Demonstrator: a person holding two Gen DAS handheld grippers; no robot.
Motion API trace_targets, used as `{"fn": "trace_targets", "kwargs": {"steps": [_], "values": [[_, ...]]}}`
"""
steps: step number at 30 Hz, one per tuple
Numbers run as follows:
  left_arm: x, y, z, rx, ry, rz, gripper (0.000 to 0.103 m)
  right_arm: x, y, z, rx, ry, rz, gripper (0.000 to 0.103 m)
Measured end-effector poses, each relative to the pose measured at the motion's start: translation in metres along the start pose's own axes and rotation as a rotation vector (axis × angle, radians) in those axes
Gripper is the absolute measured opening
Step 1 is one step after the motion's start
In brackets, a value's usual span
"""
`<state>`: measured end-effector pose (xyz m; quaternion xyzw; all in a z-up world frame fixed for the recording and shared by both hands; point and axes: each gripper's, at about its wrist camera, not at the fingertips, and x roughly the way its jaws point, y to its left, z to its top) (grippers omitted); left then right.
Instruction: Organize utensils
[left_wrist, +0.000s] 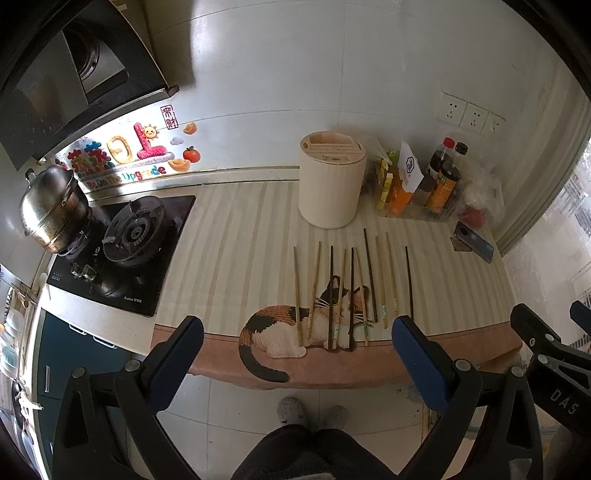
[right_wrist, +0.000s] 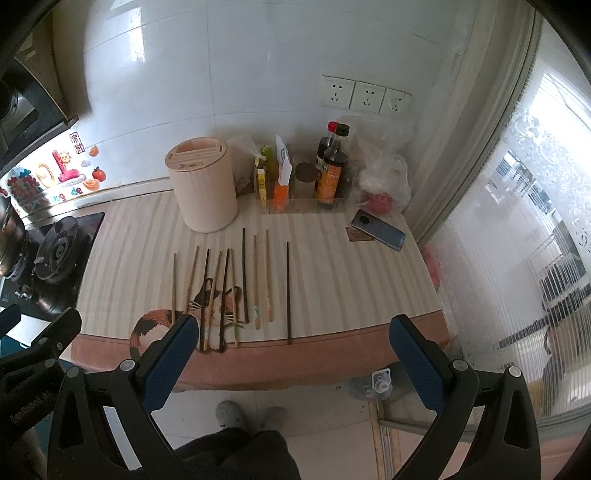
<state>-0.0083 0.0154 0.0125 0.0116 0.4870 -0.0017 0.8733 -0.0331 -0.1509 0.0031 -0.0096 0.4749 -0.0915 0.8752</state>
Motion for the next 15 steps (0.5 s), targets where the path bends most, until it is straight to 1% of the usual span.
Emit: {"fn": "trace_targets", "kwargs": {"steps": [15], "values": [[-0.0004, -0.0005, 0.0018, -0.004, -0.003, -0.004, 0.103, -0.0004, -0.0023, 0.0007, 0.005, -0.005, -0.002, 0.103]]}}
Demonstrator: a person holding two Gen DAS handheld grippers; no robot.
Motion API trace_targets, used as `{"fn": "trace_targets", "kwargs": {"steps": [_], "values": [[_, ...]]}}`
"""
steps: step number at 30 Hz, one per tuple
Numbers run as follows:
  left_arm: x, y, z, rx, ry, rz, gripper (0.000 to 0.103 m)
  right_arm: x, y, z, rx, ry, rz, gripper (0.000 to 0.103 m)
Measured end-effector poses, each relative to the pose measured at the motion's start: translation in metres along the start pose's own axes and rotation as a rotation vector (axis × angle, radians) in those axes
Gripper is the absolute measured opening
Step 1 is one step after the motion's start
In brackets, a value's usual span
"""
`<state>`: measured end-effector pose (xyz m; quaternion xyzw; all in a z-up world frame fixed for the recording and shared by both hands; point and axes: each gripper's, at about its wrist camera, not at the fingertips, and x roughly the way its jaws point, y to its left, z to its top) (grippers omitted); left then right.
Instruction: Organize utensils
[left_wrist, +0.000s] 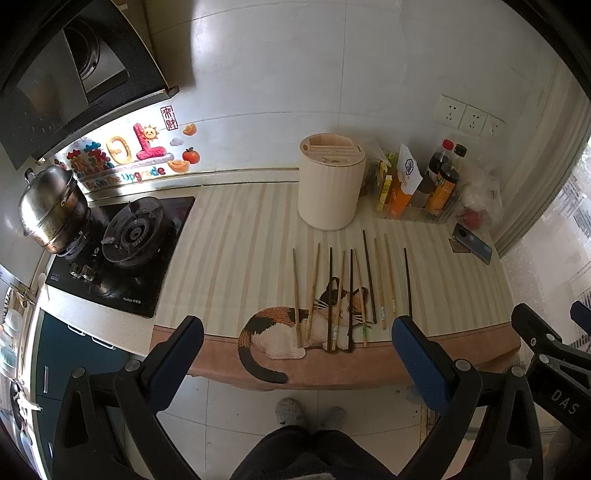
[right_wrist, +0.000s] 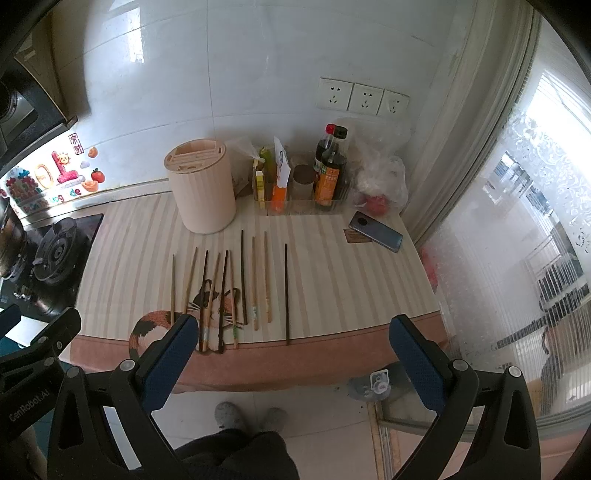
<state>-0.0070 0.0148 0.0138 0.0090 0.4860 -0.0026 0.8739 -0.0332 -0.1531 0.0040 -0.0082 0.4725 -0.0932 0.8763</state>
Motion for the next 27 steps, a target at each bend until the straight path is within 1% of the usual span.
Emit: {"fn": "trace_targets", "kwargs": {"steps": [27], "values": [[-0.0034, -0.0048, 0.0044, -0.005, -0.003, -0.005, 0.103, -0.0018, -0.0001, 0.0031, -0.002, -0.005, -0.003, 0.103]]}}
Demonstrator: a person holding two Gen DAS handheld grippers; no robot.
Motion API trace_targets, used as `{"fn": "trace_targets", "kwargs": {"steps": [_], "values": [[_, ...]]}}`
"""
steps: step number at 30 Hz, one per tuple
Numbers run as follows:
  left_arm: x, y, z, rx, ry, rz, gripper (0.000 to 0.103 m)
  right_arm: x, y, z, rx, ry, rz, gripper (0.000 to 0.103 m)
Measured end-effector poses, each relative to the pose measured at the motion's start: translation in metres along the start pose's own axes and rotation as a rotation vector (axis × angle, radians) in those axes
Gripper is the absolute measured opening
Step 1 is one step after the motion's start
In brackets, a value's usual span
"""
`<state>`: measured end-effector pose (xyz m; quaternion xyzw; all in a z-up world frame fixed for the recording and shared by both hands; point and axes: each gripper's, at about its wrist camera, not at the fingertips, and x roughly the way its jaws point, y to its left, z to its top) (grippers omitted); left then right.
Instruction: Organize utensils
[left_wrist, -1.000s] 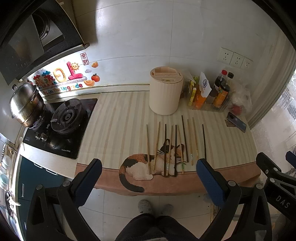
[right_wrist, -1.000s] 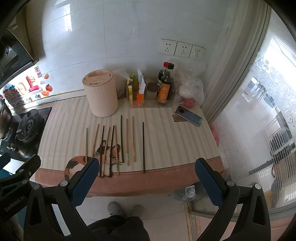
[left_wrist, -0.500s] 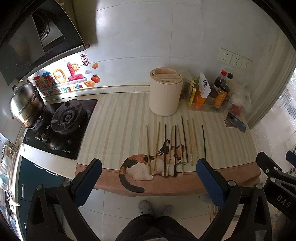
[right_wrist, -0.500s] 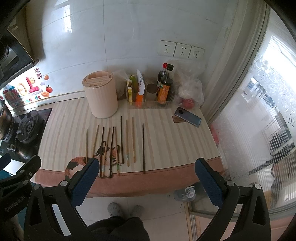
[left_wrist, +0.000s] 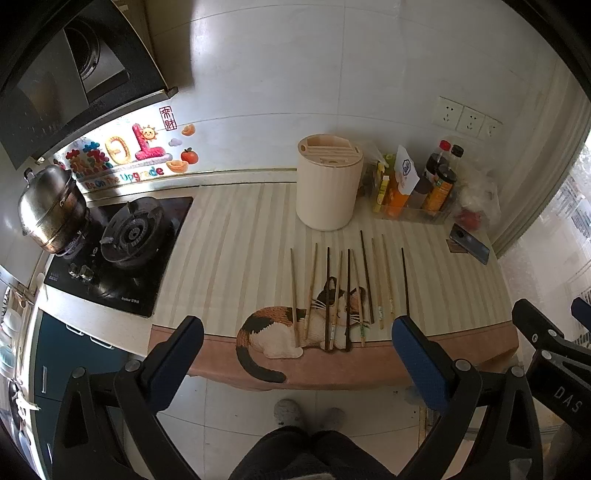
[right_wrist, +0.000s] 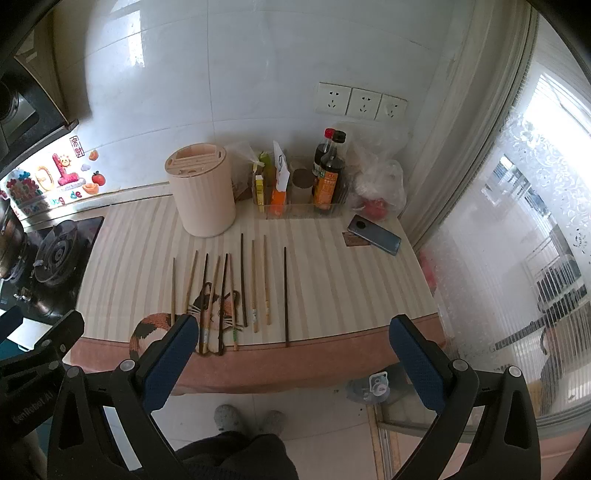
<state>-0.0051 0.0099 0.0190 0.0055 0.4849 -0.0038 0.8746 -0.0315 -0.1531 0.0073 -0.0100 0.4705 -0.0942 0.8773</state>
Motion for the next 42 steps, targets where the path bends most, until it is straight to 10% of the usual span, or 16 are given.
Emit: {"fn": "trace_targets", "kwargs": {"steps": [23, 29, 36, 42], "values": [[0.051, -0.011, 0.022, -0.022, -0.150, 0.125, 0.103, 0.038, -0.029, 0.023, 0.046, -0.074, 0.064, 0.103], [0.124, -0.006, 0.031, -0.024, -0.055, 0.179, 0.103, 0.109, -0.032, 0.030, 0.049, -0.018, 0.081, 0.102], [0.232, 0.019, 0.034, -0.057, 0.176, 0.157, 0.102, 0.207, -0.018, 0.035, 0.034, 0.133, 0.106, 0.072], [0.322, 0.037, 0.026, -0.106, 0.384, 0.078, 0.074, 0.289, 0.004, 0.031, 0.052, 0.271, 0.139, 0.064]]}}
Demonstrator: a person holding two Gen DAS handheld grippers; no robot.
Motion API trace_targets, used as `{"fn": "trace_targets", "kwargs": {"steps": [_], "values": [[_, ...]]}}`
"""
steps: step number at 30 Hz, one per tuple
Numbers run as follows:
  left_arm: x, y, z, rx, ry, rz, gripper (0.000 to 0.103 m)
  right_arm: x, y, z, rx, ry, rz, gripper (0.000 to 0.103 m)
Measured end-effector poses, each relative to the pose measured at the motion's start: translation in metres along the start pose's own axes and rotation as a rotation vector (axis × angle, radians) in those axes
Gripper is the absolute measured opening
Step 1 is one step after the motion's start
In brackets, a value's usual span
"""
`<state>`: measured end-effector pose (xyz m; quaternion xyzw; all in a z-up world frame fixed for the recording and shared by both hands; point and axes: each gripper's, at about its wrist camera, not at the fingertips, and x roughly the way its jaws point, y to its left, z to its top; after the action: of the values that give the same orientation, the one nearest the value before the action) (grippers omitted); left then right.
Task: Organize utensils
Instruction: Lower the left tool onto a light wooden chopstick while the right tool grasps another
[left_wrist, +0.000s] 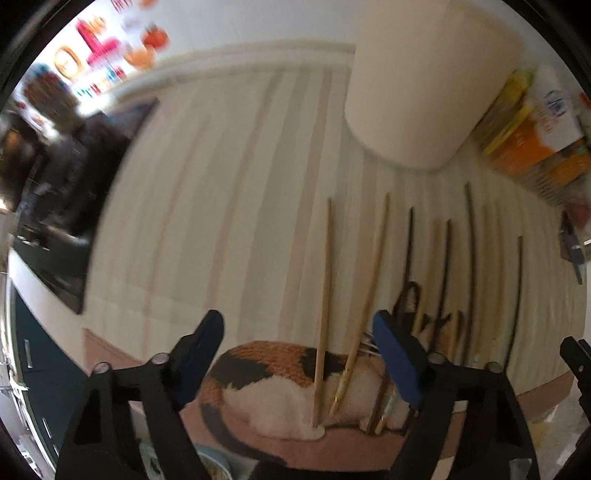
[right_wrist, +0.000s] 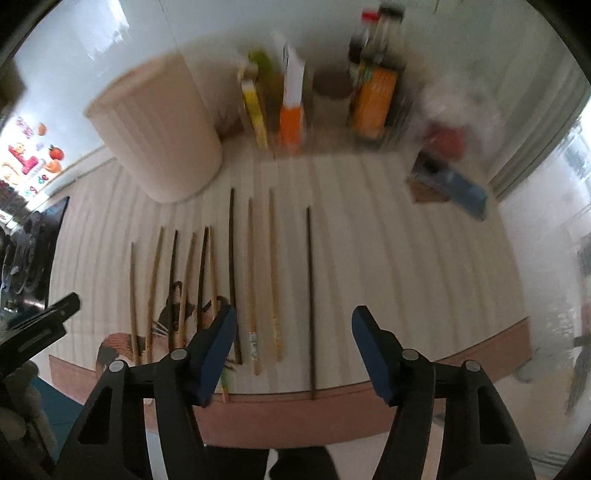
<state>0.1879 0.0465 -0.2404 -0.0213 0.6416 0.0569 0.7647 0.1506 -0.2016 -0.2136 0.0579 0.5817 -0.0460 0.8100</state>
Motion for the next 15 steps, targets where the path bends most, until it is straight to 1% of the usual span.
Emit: {"fn": "trace_targets", "kwargs": {"steps": [1, 2, 3, 4, 5, 6, 7, 8, 9, 12, 14, 15], "values": [[0.011, 0.000, 0.002, 0.002, 0.024, -0.005, 0.071, 0.010, 0.002, 0.001, 0.001, 0.018, 0.004, 0.062], [0.025, -0.001, 0.003, 0.004, 0.051, -0.018, 0.070, 0.020, 0.005, 0.003, 0.001, 0.042, 0.000, 0.060], [0.034, -0.002, 0.004, 0.008, 0.068, -0.025, 0.067, 0.032, 0.006, 0.005, -0.002, 0.067, -0.005, 0.056], [0.044, -0.004, 0.004, 0.015, 0.086, -0.029, 0.060, 0.043, 0.007, 0.008, -0.003, 0.088, -0.004, 0.053], [0.051, -0.005, 0.004, 0.020, 0.102, -0.034, 0.056, 0.055, 0.008, 0.010, -0.002, 0.109, -0.006, 0.051], [0.059, -0.005, 0.004, 0.024, 0.122, -0.034, 0.047, 0.064, 0.009, 0.012, -0.001, 0.126, -0.005, 0.049], [0.065, -0.006, 0.004, 0.027, 0.135, -0.038, 0.042, 0.074, 0.010, 0.015, 0.001, 0.144, -0.006, 0.047], [0.071, -0.007, 0.003, 0.032, 0.150, -0.041, 0.040, 0.082, 0.011, 0.017, 0.004, 0.158, -0.009, 0.046], [0.074, -0.007, 0.002, 0.034, 0.156, -0.040, 0.034, 0.089, 0.012, 0.018, 0.005, 0.172, -0.010, 0.045], [0.074, -0.007, 0.002, 0.050, 0.145, -0.045, 0.026, 0.110, 0.015, 0.026, 0.001, 0.205, -0.022, 0.045], [0.074, -0.008, 0.001, 0.061, 0.136, -0.048, 0.017, 0.121, 0.017, 0.031, -0.004, 0.220, -0.032, 0.045], [0.074, -0.008, 0.000, 0.069, 0.129, -0.047, 0.009, 0.127, 0.018, 0.033, -0.009, 0.230, -0.035, 0.045]]}}
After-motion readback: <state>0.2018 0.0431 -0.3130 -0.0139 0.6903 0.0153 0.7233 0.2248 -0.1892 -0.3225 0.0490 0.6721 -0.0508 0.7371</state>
